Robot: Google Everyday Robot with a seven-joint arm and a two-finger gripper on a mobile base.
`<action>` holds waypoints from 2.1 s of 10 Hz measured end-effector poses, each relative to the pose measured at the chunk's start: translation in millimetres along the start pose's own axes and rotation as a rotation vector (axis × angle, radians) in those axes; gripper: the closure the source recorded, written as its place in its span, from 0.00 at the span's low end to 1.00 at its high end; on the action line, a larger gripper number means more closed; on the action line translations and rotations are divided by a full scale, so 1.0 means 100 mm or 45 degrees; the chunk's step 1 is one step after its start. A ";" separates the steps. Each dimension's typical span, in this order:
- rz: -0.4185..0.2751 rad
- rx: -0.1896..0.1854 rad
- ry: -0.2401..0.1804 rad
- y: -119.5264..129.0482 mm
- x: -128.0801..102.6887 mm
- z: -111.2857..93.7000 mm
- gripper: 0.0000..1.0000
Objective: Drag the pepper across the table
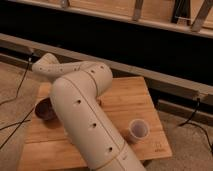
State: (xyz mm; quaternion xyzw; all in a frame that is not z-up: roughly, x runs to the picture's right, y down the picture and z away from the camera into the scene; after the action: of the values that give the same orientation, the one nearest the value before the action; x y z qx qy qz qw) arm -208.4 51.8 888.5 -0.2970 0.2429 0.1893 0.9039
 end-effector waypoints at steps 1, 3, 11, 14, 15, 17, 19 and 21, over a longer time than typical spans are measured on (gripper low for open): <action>0.000 0.007 -0.010 0.01 -0.03 -0.01 1.00; -0.001 0.020 -0.034 0.03 -0.11 -0.04 1.00; -0.084 0.059 -0.077 0.26 -0.42 -0.04 1.00; -0.110 0.079 -0.095 0.36 -0.55 -0.07 1.00; -0.114 0.088 -0.101 0.38 -0.59 -0.08 1.00; -0.113 0.115 -0.113 0.40 -0.65 -0.10 1.00; -0.093 0.145 -0.134 0.40 -0.71 -0.12 1.00; -0.067 0.161 -0.160 0.40 -0.75 -0.15 1.00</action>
State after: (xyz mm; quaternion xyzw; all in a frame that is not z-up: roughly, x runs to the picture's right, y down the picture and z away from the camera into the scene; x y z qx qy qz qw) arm -293.3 57.9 901.6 -0.2330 0.1893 0.1679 0.9390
